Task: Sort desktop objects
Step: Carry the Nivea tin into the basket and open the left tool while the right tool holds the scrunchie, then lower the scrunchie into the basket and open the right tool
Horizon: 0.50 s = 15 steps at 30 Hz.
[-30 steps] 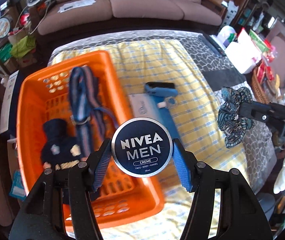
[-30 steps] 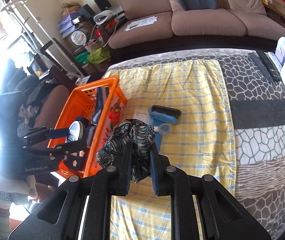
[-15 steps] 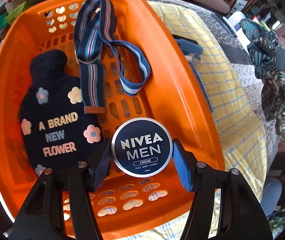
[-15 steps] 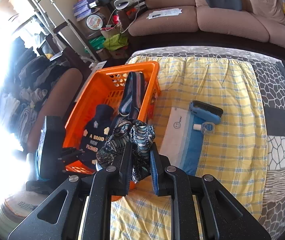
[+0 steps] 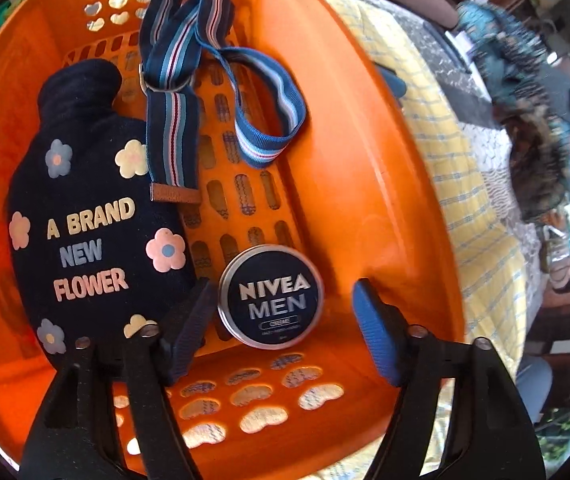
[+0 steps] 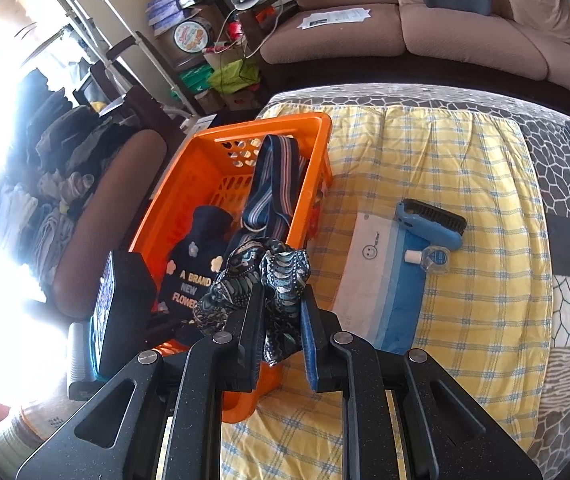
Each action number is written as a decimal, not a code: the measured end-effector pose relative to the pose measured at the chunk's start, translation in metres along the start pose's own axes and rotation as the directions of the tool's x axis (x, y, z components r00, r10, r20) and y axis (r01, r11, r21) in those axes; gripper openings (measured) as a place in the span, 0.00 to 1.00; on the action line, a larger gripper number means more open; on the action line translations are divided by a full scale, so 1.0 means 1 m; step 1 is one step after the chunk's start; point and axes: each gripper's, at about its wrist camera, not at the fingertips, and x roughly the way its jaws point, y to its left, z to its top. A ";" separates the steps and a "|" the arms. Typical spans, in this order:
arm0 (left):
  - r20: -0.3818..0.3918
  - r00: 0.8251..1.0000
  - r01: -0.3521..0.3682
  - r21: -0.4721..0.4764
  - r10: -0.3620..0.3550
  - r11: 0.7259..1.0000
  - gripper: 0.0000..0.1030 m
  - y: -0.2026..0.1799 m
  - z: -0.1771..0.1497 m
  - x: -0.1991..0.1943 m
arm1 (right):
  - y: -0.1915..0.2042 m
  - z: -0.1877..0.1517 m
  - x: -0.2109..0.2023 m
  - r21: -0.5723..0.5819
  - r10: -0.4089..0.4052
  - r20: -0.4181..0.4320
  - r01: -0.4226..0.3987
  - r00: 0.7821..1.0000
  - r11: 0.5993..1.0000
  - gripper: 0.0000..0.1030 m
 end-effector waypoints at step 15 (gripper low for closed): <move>0.192 0.981 0.063 -0.121 -0.039 0.991 0.78 0.058 0.006 -0.105 | 0.051 0.016 0.039 -0.091 -0.015 -0.039 0.012 0.999 0.996 0.17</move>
